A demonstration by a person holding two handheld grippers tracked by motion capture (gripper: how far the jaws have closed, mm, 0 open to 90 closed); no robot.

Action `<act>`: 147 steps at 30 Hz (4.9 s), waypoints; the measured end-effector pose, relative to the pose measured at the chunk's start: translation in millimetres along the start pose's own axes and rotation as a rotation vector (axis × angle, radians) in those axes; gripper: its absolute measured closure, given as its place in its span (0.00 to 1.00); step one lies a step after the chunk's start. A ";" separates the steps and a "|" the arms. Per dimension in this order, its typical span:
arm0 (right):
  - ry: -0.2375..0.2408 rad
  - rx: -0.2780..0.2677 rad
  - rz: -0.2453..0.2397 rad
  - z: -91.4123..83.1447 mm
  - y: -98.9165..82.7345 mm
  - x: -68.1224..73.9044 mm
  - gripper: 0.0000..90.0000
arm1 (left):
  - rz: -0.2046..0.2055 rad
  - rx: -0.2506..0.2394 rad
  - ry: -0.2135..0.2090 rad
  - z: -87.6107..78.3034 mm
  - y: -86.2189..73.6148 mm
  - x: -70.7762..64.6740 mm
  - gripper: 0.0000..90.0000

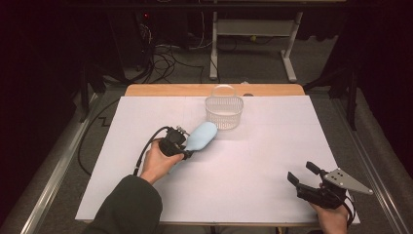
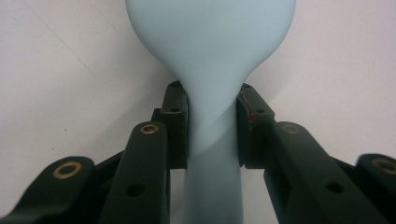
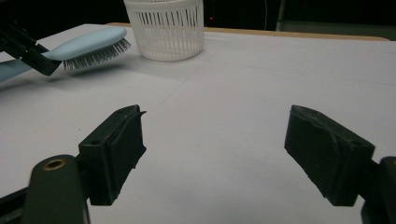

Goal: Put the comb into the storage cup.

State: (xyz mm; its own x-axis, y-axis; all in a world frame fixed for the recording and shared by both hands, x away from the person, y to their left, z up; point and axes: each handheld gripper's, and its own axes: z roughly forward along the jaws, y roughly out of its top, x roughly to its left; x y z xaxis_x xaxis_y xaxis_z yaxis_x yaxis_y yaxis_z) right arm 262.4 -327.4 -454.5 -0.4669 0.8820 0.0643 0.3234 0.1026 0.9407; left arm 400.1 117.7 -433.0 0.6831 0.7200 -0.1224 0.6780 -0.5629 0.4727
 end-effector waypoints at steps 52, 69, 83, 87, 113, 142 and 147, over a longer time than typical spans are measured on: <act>0.053 -0.081 0.014 -1.1 12.6 12.8 0.23 | 0.030 -0.338 -0.111 -52.9 -81.6 -16.0 0.77; 0.120 -0.074 -0.036 13.3 18.2 28.9 0.23 | 0.040 -0.374 -0.122 -46.9 -90.6 -28.7 0.77; 0.218 -0.080 -0.051 29.8 26.8 58.6 0.22 | 0.069 -0.385 -0.142 -43.3 -87.1 -41.9 0.77; 0.234 -0.077 -0.056 32.4 27.6 62.0 0.22 | 0.075 -0.386 -0.147 -42.4 -85.8 -46.0 0.77; 0.342 -0.054 -0.052 50.0 31.8 97.1 0.20 | 0.138 -0.379 -0.178 -36.5 -75.0 -70.9 0.77; 0.450 -0.024 0.010 73.7 38.0 121.7 0.19 | 0.179 -0.368 -0.178 -27.9 -66.2 -89.8 0.77; 0.463 -0.016 0.024 78.1 38.8 124.1 0.18 | 0.185 -0.368 -0.182 -26.6 -65.3 -92.4 0.77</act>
State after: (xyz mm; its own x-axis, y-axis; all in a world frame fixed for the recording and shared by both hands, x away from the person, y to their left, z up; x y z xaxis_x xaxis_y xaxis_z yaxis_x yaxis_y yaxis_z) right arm 281.4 -178.1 -436.0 -0.7787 0.5858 0.2246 0.3276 0.0744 0.9419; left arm 285.5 98.7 -429.3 0.8425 0.5195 -0.1424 0.4209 -0.4701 0.7758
